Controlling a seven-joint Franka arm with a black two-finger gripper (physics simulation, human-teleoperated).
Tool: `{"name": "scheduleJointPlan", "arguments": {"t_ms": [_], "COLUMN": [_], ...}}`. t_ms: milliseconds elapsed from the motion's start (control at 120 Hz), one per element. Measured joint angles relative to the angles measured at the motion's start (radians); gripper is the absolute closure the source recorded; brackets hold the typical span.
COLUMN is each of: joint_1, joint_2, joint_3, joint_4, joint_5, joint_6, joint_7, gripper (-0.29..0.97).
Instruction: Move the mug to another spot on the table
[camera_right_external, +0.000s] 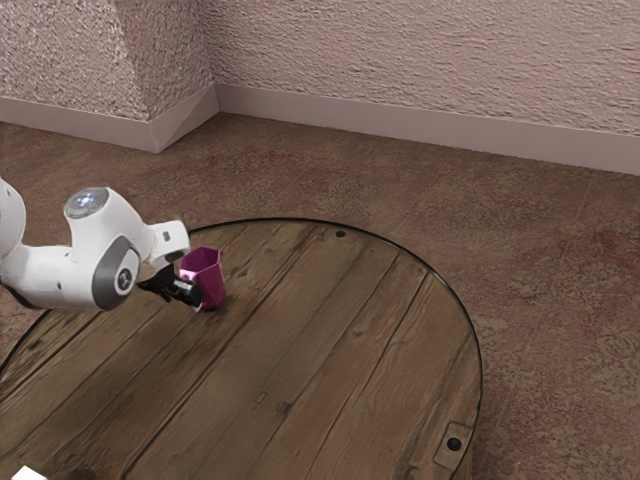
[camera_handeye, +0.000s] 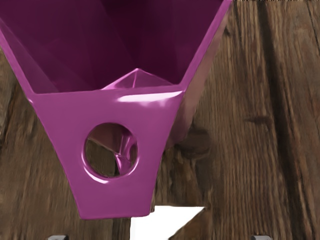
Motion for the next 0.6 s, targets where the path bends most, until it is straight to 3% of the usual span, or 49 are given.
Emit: {"name": "scheduleJointPlan", "arguments": {"t_ms": [258,600], "joint_1": [0.0,0.0], "joint_2": [0.059,0.116], "joint_3": [0.0,0.0], "joint_4": [0.024,0.051], "joint_5": [-0.026,-0.036], "joint_6": [0.071,0.117], "joint_7": [0.027,0.049], "gripper": [0.35,0.41]}}
